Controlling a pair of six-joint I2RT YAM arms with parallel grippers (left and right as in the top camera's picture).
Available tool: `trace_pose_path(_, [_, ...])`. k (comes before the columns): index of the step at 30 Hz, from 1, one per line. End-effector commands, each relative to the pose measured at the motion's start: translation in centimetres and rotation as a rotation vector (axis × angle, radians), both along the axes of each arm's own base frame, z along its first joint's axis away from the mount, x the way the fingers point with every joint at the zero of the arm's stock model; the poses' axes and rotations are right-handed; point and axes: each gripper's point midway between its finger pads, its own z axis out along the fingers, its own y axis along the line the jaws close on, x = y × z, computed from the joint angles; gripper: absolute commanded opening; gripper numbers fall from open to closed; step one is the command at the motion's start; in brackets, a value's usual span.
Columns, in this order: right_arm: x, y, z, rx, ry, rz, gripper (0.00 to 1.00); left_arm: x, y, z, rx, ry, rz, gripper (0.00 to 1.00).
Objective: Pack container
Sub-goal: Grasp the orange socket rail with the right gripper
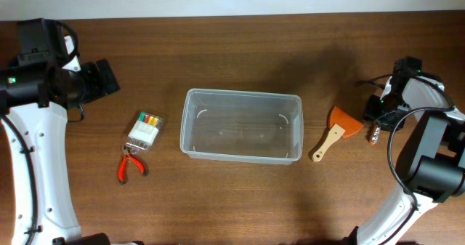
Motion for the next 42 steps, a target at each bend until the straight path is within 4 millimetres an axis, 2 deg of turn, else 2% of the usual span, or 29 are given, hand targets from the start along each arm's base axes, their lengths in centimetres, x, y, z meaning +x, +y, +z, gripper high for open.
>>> trace_pose_path(1, [-1.9,-0.1,-2.0,-0.021,0.086,0.0,0.43,0.0,0.0,0.1,-0.013,0.0,0.011,0.99])
trace_pose_path(4, [-1.9,-0.1,-2.0,-0.021,0.086,0.0,0.32,0.0,0.0,0.1,-0.013,0.0,0.011,0.99])
trace_pose_path(11, [-1.9,-0.1,-2.0,-0.021,0.086,0.0,0.2,-0.1,0.0,0.0,-0.013,0.003,0.011,0.99])
trace_pose_path(17, [-1.9,-0.1,-2.0,-0.021,0.086,0.0,0.17,-0.1,0.0,0.0,-0.013,0.003,0.011,0.99])
trace_pose_path(21, [-1.9,-0.1,-2.0,-0.021,0.086,0.0,0.05,-0.1,0.0,0.0,-0.013,0.003,0.011,0.99])
trace_pose_path(31, [-1.4,-0.3,-1.6,-0.027,0.072,0.001,0.04,-0.1,0.0,0.0,-0.013,0.003,0.011,0.99])
trace_pose_path(33, [-0.7,-0.5,-0.6,-0.033,0.054,0.003,0.04,-0.1,0.0,0.0,-0.013,0.003,0.011,0.99])
trace_pose_path(36, [0.7,-0.8,2.3,-0.05,0.011,0.006,0.04,-0.1,0.0,0.0,-0.013,0.003,0.011,0.99])
trace_pose_path(39, [2.9,-0.5,6.9,-0.068,-0.066,0.081,0.04,-0.1,0.0,0.0,-0.013,0.003,0.011,0.99])
trace_pose_path(42, [5.1,1.9,12.4,-0.061,-0.156,0.252,0.04,-0.1,0.0,0.0,-0.013,0.003,0.011,0.99])
